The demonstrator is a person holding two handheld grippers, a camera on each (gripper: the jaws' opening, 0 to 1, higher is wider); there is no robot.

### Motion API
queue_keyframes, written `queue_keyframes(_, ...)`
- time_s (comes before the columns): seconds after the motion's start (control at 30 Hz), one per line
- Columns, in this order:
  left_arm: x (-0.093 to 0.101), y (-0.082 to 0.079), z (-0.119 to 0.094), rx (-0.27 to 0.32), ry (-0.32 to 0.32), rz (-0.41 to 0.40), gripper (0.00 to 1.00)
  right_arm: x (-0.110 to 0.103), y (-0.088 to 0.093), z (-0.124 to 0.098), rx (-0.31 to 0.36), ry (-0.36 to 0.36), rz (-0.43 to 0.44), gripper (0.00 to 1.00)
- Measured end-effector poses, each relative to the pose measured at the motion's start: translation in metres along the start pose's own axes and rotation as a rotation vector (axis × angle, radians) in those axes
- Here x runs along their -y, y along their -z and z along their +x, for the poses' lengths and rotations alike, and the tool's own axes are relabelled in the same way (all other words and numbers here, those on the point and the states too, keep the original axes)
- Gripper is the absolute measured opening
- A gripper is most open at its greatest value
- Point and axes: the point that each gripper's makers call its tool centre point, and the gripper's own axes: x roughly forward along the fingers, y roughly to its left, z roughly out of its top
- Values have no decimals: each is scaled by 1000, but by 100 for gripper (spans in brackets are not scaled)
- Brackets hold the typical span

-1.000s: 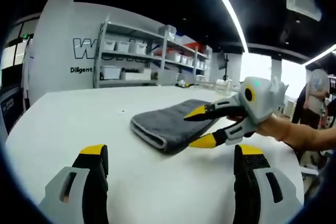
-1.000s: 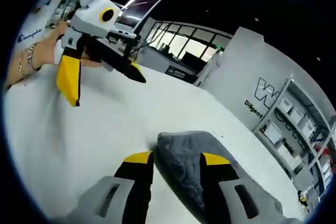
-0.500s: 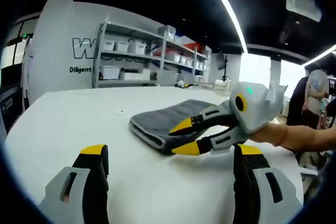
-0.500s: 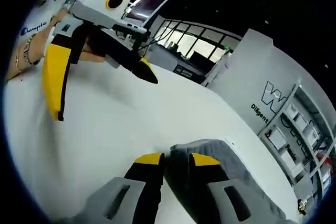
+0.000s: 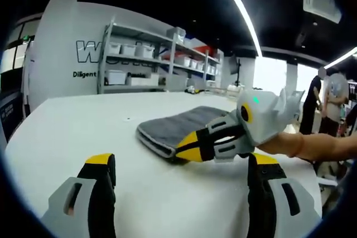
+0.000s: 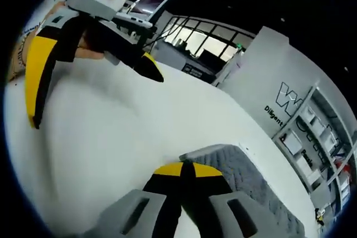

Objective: Open the folded towel by lifting each exposed corner and separating the folded layers until the towel lies flat within the target outline without major curled edges

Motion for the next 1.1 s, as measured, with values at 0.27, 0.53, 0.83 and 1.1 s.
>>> queue_keyframes(0.27,-1,1,0,-4,-2,-2,97,28,-4,-13,12,71,36,0)
queue_keyframes(0.53,-2,2,1,-9,-5,-3,96,65,2,-30,1,138,73,0)
queue_keyframes(0.83,-4,2,1,-11,-8,-1,96,107,13,-51,-33,211,113,0)
queue_keyframes(1.1,-3,2,1,-13,-9,2,96,136,24,-69,-57,274,111,0)
